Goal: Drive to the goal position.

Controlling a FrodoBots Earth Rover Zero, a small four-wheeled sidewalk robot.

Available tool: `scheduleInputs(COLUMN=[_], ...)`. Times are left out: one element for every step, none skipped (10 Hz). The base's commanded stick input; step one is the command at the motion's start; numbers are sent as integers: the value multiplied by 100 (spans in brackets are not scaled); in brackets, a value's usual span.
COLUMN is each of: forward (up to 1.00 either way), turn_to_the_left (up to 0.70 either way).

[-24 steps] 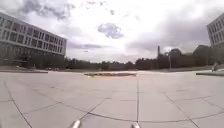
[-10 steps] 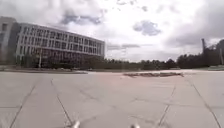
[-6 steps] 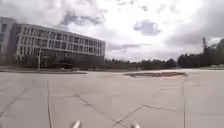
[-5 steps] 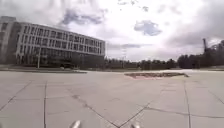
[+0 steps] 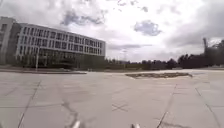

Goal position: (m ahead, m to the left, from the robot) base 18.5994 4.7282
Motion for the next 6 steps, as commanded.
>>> scheduleInputs(forward=[100, 100, 100, 100, 100, 100], turn_to_the_left=[0, 0, 0, 0, 0, 0])
